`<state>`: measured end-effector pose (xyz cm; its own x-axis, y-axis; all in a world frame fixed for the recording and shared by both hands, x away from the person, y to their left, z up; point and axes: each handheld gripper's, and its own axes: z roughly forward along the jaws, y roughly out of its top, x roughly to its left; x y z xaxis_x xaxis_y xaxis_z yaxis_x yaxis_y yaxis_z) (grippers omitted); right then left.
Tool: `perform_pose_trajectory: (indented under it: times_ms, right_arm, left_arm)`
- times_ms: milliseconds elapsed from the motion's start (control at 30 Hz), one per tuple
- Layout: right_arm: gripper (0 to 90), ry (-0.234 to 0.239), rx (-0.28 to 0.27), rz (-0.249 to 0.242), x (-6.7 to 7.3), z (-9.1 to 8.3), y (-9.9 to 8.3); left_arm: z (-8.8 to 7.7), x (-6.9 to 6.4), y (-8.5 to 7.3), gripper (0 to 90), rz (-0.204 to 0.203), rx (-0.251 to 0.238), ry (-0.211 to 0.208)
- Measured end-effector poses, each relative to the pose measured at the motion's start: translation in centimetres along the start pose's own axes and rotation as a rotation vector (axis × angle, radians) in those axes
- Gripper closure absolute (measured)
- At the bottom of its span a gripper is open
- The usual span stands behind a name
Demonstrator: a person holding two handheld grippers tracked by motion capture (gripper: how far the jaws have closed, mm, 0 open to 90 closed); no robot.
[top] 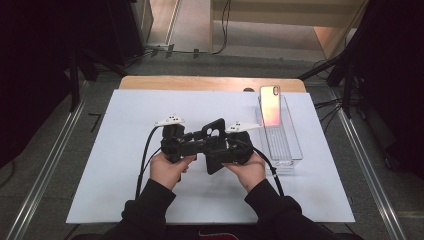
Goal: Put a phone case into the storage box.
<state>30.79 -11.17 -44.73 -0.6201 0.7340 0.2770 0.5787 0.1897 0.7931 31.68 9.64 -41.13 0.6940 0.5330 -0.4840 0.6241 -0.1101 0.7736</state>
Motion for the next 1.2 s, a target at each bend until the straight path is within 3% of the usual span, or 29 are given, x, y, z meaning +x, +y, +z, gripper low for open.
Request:
perform_pose_trajectory:
  times_ms: [333, 433, 967, 1200]
  right_arm:
    - [12.7, -0.026, 0.015, 0.010, -1.2, -0.3, 0.0]
    - [12.7, -0.033, 0.018, 0.000, -1.5, -0.5, 0.0]
    - [12.6, -0.001, 0.028, 0.010, -2.9, -2.0, 0.8]
    - [12.6, 0.033, 0.048, -0.004, -3.3, -2.7, 1.3]
  left_arm:
    - [-1.1, 0.8, -0.5, 28.8, -0.014, 0.040, -0.027]
    - [-1.6, 1.0, -0.8, 28.7, -0.001, 0.045, -0.021]
    - [-3.8, 1.9, -3.2, 28.6, 0.029, 0.181, -0.057]
    - [-4.8, 2.3, -4.4, 28.6, 0.082, 0.224, -0.021]
